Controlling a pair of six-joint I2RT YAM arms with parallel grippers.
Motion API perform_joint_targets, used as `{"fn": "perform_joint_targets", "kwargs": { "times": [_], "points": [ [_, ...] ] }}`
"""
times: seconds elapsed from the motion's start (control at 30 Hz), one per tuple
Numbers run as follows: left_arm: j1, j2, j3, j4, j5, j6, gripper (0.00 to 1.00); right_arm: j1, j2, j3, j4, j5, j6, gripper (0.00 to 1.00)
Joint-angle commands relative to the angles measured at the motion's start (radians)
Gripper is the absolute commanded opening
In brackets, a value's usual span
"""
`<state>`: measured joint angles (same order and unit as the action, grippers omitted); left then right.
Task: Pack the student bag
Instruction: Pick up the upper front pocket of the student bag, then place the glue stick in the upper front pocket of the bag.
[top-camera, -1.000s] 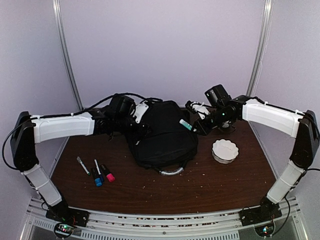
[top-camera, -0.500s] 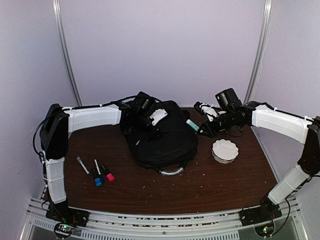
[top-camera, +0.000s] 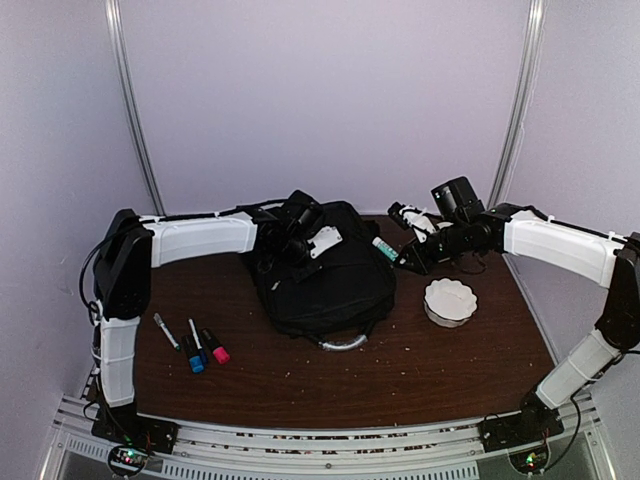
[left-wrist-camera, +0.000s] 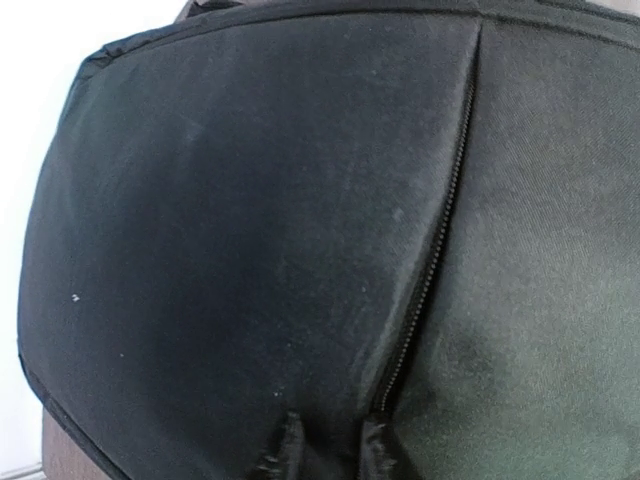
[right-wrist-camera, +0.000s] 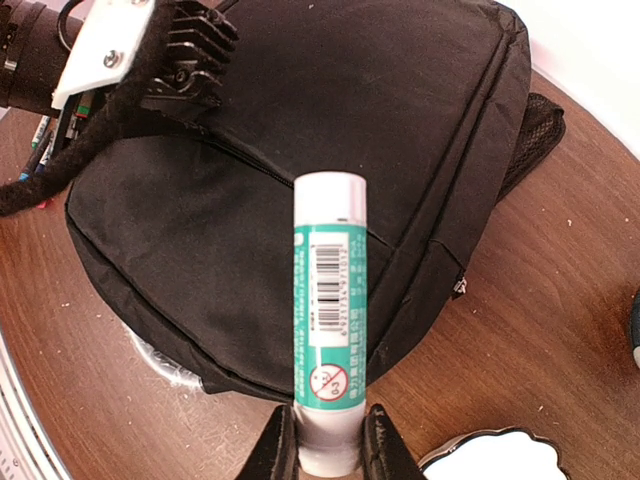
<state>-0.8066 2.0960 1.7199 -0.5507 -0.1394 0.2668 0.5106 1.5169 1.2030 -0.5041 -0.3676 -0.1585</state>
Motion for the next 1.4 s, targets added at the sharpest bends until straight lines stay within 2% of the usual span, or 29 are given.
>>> {"fn": "perform_joint_targets", "kwargs": {
  "times": [0.0,0.2,0.37,0.57,0.87,1.17,1.37],
  "points": [
    [-0.009,0.017,0.043,0.007,-0.066,0.017,0.16,-0.006,-0.005,-0.006,0.016,-0.020,-0.010,0.06],
    [-0.010,-0.052,0.010,0.096,-0.103,-0.032,0.00,-0.006,-0.008,-0.008,0.016,-0.023,-0.007,0.07],
    [-0.009,-0.141,-0.058,0.213,-0.106,-0.061,0.00,-0.005,0.008,0.002,0.017,-0.072,0.023,0.07],
    [-0.009,-0.218,-0.138,0.340,-0.068,-0.092,0.00,0.030,0.119,0.040,0.013,-0.208,0.128,0.07],
    [-0.009,-0.238,-0.171,0.390,-0.007,-0.139,0.00,0.070,0.278,0.191,-0.034,-0.333,0.235,0.07],
    [-0.018,-0.244,-0.180,0.401,0.018,-0.162,0.00,0.085,0.449,0.317,-0.044,-0.384,0.391,0.07],
    [-0.028,-0.251,-0.189,0.415,0.020,-0.166,0.00,0.085,0.497,0.362,0.069,-0.362,0.529,0.07]
  ]
}}
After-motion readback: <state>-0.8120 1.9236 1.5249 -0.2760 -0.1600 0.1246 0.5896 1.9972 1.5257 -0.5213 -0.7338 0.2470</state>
